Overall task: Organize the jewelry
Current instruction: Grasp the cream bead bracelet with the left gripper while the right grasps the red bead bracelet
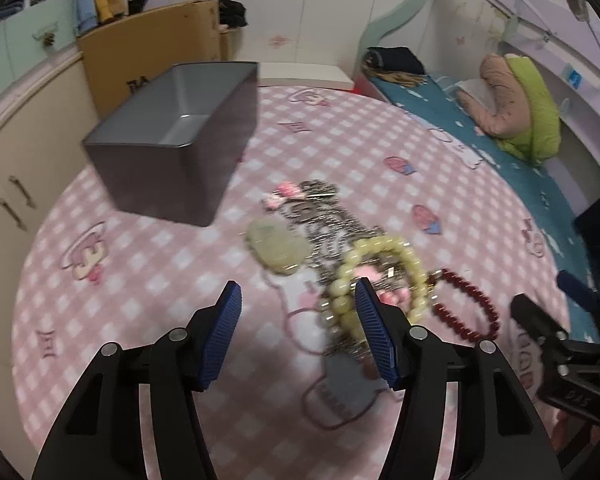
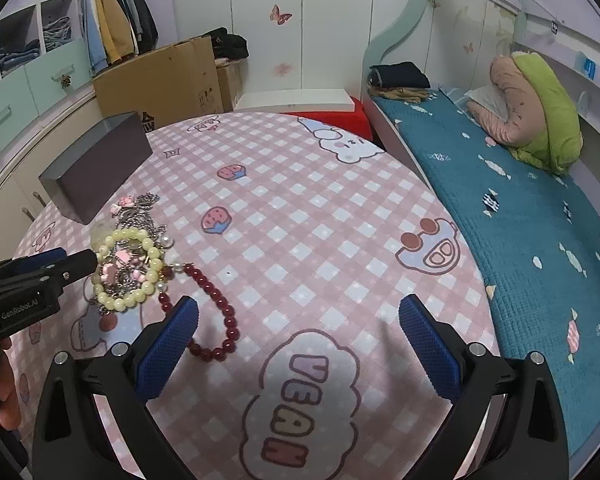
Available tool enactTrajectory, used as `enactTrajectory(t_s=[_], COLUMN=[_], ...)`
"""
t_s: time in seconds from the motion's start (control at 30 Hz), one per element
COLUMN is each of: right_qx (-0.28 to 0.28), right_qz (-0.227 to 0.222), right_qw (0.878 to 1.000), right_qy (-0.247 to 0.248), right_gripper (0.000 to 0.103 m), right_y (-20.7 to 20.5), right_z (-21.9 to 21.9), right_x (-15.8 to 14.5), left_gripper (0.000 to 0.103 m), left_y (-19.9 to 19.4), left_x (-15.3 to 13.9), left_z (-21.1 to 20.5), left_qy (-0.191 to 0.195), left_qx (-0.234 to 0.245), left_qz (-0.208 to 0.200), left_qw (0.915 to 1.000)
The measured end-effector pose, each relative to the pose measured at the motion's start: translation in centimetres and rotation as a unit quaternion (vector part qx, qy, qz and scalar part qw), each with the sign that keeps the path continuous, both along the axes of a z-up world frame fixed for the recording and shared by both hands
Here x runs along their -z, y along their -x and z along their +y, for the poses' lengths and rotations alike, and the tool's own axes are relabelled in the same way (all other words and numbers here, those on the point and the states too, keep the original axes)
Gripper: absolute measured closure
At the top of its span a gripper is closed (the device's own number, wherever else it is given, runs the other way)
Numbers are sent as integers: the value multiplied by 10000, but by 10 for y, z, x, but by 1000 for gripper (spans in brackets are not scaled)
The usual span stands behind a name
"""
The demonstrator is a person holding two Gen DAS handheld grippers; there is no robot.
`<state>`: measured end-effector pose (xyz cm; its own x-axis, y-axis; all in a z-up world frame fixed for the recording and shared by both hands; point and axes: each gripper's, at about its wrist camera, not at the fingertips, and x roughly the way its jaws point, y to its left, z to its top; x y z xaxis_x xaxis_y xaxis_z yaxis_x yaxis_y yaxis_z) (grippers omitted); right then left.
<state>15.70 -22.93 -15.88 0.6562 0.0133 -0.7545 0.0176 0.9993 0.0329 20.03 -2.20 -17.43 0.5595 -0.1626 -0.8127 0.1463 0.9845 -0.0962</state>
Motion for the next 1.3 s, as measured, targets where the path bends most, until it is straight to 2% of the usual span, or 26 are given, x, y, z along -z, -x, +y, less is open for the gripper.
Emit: enactTrajectory(t_s=[0.17, 0.2, 0.23, 0.33, 0.53, 0.7, 0.87, 1.1, 1.17, 1.3], right_qx=[-7, -20, -40, -126, -265, -372, -537, -650, -714, -822], right_qz=[41, 46, 55, 103, 205, 257, 308, 333, 355, 430], right_qw=[10000, 10000, 9999, 9998, 9994, 9989, 9981, 9973, 9968, 9954], right_qy=[-86, -83, -91, -123, -121, -105, -66, -9, 4, 231], right_gripper=[6, 6, 6, 6, 6, 6, 6, 6, 11, 32], right_y=[-8, -10, -12, -17, -25, -27, -28, -29, -29, -27], right_z=[-6, -6, -5, -4, -2, 2, 9, 18, 20, 29], right_x=[4, 4, 5, 8, 14, 16, 17, 15, 15, 18], left_gripper=[45, 49, 62, 76, 90, 93, 93, 93, 93, 93], left_y=[-9, -12, -15, -21, -20, -17, -5, 10, 14, 25], left_x=[5, 8, 9, 10, 10, 5, -15, -31, -34, -44], left_z=[-14, -14, -14, -11, -14, -5, 10, 28, 34, 42], left_qy=[-108, -147, -133, 22, 11, 271, 531, 658, 742, 982], left_qx=[173, 164, 138, 131, 270, 272, 246, 203, 202, 304], left_qz=[67, 83, 101, 164, 167, 190, -30, -117, -118, -147], left_qw=[9998, 9997, 9998, 9998, 9995, 9991, 9983, 9976, 9970, 9946])
